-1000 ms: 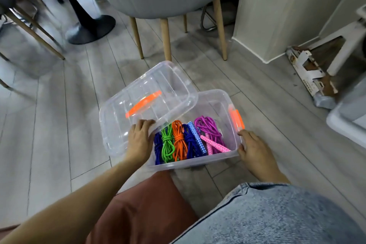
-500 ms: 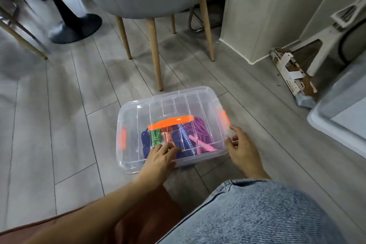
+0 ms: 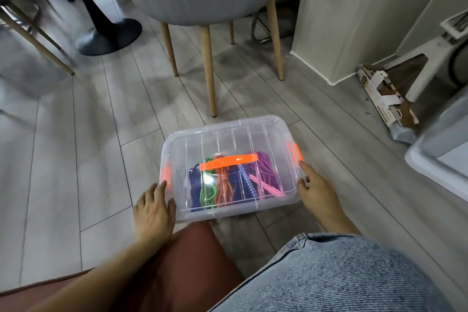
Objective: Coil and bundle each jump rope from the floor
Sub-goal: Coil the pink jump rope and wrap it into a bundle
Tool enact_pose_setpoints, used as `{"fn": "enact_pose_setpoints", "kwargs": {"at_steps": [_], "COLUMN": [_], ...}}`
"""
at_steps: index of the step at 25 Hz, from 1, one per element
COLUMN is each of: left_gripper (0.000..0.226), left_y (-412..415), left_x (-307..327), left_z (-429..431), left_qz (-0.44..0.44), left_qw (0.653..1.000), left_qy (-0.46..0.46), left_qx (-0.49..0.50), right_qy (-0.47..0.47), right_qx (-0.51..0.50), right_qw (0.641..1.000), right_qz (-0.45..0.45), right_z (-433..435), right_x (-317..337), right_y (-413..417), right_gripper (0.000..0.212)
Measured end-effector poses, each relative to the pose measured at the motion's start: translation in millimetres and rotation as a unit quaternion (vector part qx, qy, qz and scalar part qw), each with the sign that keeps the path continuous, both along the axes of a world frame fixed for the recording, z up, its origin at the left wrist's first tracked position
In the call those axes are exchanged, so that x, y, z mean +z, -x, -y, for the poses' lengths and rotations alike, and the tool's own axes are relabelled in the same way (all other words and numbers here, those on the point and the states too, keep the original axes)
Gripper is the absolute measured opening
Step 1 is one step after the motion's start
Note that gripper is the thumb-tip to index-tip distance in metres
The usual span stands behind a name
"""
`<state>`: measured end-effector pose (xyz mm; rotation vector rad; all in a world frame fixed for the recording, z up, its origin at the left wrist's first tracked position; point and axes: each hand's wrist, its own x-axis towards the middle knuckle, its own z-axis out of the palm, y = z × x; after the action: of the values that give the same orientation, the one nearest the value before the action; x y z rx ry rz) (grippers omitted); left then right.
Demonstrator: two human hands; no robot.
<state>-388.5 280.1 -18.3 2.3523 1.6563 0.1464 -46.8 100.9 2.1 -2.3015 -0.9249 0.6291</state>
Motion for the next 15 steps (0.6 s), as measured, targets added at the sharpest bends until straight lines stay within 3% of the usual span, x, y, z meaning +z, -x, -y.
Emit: {"fn": "enact_pose_setpoints", "kwargs": {"at_steps": [3,9,15], "left_gripper": [0.061,0.060,0.060], "left_y": [7.3,-34.4,-136.0], "left_x": [1.3,5.0,-0.9], "left_z": [0.7,-14.6,-0.5], "left_qz": [0.038,0.070,0.094], "left_qw": [0.993,0.986,0.969], "left_qy": [0.116,0.149,0.189], "left_qx": [-0.002,-0.015,-0.127], "right_qy": [0.042,0.029,0.180], "right_qx": [0.040,0.026,-0.018], "right_qw": [0.998,0.999,0.982], "right_qz": [-0.018,-0.014,0.056], "right_z": [-10.5,15.3,98.9], "right_x": [-7.4,-8.1,6.9], "right_y": [-15.5,-33.2,-96.4], "right_gripper": [0.055,0.055,0.055]}}
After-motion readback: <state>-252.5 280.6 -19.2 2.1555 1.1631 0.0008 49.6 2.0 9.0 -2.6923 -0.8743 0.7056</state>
